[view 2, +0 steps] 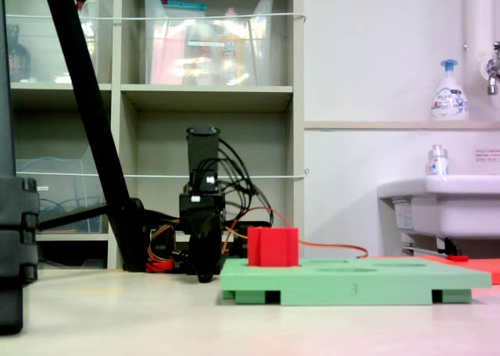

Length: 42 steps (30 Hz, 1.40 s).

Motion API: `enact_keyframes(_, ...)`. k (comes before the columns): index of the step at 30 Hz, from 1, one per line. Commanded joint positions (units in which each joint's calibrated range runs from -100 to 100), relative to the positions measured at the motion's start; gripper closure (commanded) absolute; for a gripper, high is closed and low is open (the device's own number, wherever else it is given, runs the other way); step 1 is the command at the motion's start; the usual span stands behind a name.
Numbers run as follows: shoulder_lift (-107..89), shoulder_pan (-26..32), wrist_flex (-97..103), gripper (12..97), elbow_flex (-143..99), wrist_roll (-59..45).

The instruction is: Put the cross columnar block into the corresponding hole

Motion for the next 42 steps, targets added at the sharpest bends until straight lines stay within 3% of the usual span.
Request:
enact_keyframes(1, -0.55, -0.15, -3.22, 59.7, -1.96, -0.54)
enact_keyframes(42, -0.55, -0.78, -6.30, 60.0, -1.96, -0.29)
